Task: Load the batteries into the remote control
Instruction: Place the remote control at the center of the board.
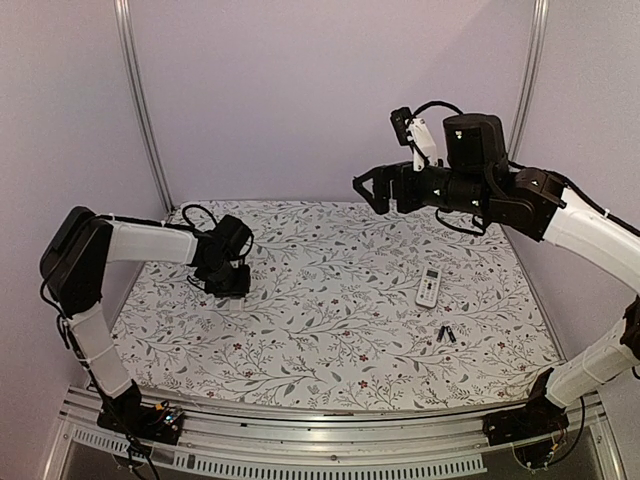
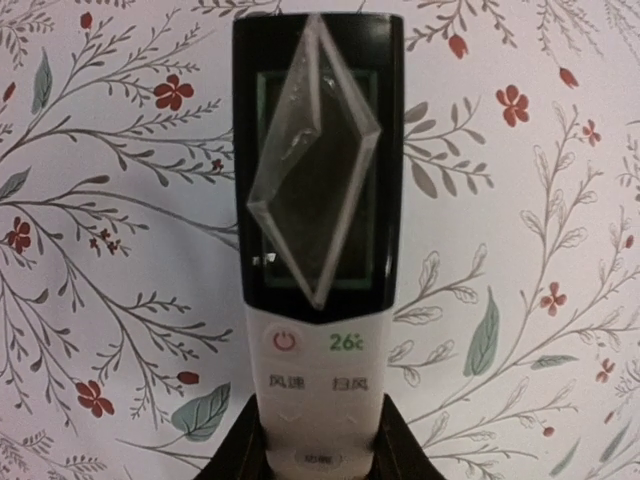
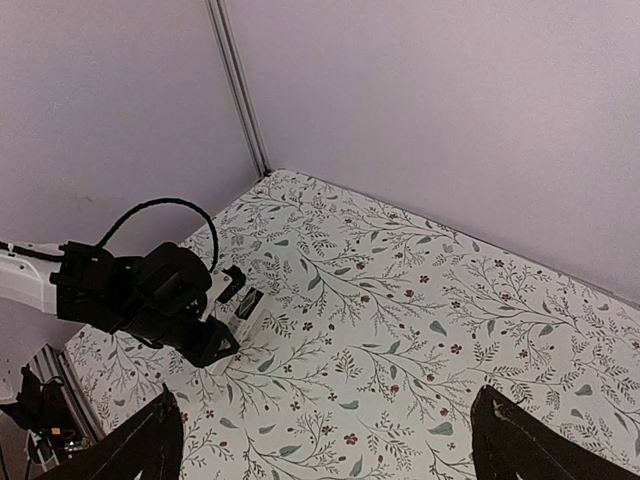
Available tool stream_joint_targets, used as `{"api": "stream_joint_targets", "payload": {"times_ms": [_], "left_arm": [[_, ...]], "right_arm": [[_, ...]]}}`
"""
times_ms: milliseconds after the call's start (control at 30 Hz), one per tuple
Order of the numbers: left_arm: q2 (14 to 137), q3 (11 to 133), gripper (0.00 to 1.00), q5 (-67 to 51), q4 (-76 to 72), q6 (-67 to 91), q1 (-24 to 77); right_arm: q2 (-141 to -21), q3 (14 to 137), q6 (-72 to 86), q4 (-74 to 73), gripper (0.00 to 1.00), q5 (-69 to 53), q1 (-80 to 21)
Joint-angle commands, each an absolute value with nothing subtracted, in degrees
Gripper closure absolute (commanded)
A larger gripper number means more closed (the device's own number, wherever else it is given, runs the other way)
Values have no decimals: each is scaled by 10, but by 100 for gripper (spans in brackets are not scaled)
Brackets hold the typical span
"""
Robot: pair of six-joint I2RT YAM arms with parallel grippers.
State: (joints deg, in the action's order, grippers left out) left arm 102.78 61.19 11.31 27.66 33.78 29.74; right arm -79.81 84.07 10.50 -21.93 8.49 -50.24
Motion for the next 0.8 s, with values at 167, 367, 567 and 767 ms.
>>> {"api": "stream_joint_targets", "payload": {"times_ms": [167,367,567,767], "left_arm": [[1091,637,94,59,270,329,283],[1093,645,56,49,272,327,283],[1077,656,39,52,288,326,283],[1024,681,32,77,315,313,284]], "right_arm": [[-797,820,118,-231,1,100,-502],[-799,813,125,-241,1,119,-501],[-811,814,169,-306,1,169,-476],[-843,770,231,-365,1,153,-394]]}}
